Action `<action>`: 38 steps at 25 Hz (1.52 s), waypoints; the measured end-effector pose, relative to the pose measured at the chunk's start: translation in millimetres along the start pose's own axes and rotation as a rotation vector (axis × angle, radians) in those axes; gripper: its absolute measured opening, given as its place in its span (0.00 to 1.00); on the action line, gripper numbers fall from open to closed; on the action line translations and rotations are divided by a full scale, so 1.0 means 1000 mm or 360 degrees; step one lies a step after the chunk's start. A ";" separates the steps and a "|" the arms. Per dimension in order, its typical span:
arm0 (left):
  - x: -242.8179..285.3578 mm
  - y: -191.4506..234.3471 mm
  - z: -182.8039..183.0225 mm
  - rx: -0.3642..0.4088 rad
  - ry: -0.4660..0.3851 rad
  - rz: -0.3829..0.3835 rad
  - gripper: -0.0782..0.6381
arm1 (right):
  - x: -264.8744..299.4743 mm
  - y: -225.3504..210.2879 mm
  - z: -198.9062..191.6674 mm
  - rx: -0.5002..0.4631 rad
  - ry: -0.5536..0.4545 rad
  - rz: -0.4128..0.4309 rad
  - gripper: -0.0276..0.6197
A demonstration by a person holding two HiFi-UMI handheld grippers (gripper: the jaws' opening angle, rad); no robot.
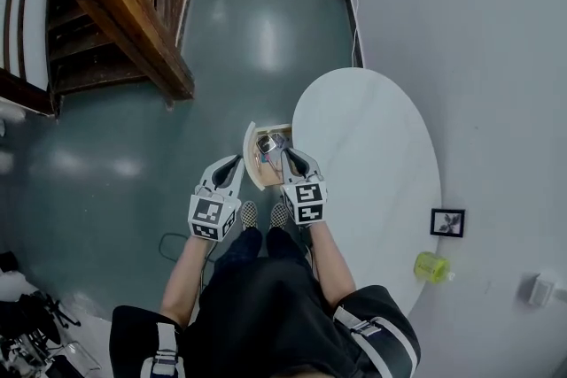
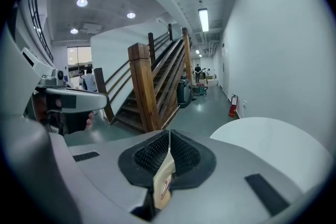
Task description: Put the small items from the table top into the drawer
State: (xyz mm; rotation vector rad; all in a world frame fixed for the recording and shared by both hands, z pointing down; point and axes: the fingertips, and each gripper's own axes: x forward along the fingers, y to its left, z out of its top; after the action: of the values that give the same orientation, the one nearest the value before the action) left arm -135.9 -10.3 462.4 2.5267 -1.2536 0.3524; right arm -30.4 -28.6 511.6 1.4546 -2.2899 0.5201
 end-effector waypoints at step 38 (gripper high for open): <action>-0.056 -0.040 0.081 0.0197 -0.0255 -0.0029 0.14 | -0.142 -0.021 0.064 -0.0022 -0.0458 -0.0171 0.10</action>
State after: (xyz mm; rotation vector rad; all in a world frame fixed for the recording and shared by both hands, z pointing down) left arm -129.6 24.0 361.8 2.7164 -1.3021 0.2341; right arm 37.0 40.9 388.1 1.7309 -2.4038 0.2775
